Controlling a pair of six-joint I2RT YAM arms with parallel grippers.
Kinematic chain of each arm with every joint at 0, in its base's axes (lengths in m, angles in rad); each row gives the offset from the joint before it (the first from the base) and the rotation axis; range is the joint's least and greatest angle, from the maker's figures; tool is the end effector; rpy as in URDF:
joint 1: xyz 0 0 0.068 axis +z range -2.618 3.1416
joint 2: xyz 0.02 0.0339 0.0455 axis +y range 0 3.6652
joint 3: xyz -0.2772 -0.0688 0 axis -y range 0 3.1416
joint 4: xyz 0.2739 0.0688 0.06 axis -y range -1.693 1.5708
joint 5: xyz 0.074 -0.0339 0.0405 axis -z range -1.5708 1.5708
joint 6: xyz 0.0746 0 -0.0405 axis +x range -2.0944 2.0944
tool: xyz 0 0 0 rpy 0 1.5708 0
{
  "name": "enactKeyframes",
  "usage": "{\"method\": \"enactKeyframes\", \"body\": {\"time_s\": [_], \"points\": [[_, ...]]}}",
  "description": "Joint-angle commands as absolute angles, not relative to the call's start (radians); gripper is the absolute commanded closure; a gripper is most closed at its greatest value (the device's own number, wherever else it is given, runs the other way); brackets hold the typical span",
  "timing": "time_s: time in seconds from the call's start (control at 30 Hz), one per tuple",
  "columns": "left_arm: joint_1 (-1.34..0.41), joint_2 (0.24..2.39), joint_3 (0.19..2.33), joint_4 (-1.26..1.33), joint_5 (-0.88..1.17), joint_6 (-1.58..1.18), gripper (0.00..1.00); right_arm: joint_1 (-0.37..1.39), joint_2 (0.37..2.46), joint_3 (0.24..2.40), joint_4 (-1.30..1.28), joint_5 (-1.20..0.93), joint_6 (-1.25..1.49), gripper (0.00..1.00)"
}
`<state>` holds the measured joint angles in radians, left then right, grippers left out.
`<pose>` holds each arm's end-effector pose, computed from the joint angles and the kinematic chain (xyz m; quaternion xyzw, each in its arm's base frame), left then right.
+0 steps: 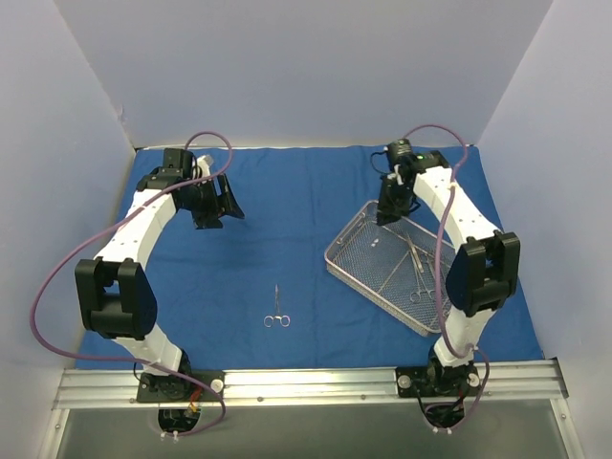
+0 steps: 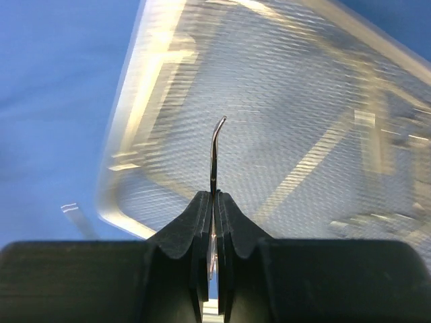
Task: Open and lay out the surgical kit
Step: Place the medical item in the surgical kit.
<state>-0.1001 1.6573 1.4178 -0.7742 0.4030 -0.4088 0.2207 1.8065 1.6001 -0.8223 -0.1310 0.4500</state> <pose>0.3947 -0.0691 0.2619 -0.0904 0.9393 -0.2540 0.2123 0.4286 0.1061 0.2589 0.0926 0.9571 0.1475 0.2315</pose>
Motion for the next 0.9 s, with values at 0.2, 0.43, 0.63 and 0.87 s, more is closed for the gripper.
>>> {"method": "enactKeyframes", "body": {"time_s": [0.2, 0.43, 0.63, 0.87], "points": [[-0.087, 1.602, 1.476, -0.774, 0.427, -0.396, 0.22, 0.484, 1.813, 1.773, -0.738, -0.273, 0.582, 1.0], [-0.116, 1.41, 1.188, -0.316, 1.013, -0.546, 0.21, 0.534, 1.683, 1.602, -0.351, -0.558, 0.548, 1.0], [-0.173, 1.35, 1.06, -0.051, 1.186, -0.702, 0.21, 0.534, 1.554, 1.444, -0.131, -0.681, 0.569, 1.0], [-0.206, 1.322, 0.92, 0.385, 1.25, -0.979, 0.18, 0.532, 1.482, 1.393, -0.009, -0.822, 0.621, 1.0]]}}
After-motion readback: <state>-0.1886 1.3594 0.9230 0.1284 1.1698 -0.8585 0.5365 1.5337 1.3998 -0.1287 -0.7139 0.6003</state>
